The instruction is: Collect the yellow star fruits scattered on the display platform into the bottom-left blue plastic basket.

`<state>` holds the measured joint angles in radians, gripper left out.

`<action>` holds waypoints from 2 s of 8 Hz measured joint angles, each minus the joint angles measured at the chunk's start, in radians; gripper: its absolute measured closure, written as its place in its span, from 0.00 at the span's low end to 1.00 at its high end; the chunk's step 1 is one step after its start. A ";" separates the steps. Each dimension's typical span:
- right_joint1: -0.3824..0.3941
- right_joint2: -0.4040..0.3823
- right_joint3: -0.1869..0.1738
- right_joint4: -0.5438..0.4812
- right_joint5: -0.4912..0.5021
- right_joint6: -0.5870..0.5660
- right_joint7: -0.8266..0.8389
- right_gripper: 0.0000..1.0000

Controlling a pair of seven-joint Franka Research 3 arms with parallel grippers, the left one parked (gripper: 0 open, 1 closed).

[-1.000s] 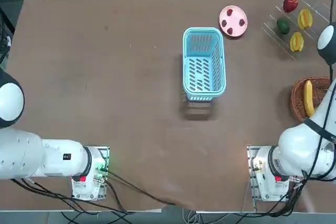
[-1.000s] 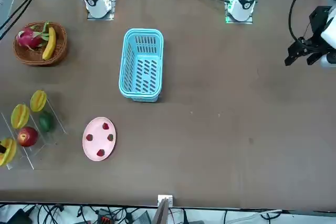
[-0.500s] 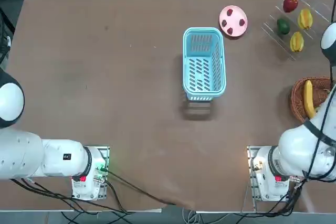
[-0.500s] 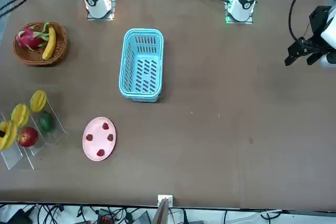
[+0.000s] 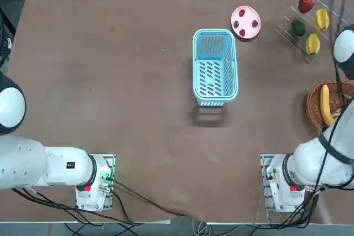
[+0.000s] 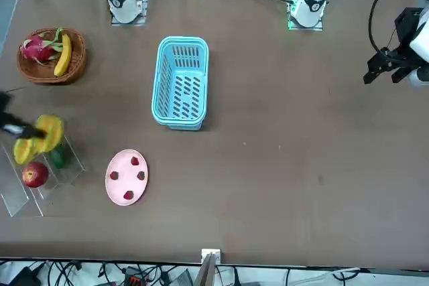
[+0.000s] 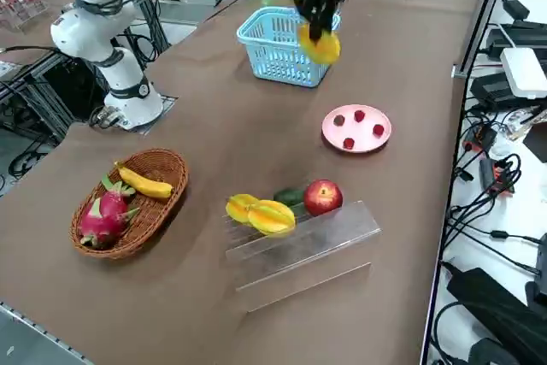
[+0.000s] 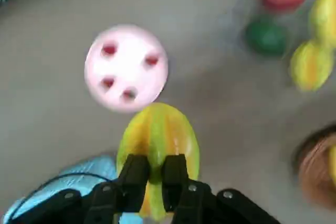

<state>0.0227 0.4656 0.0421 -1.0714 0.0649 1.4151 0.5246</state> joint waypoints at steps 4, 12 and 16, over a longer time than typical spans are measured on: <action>0.373 -0.189 0.002 -0.422 -0.010 0.176 0.401 0.80; 0.559 -0.384 -0.026 -0.876 -0.013 0.500 0.586 0.20; 0.338 -0.401 -0.071 -0.787 -0.022 0.435 0.229 0.00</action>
<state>0.3608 0.0646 -0.0288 -1.8587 0.0430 1.8501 0.7537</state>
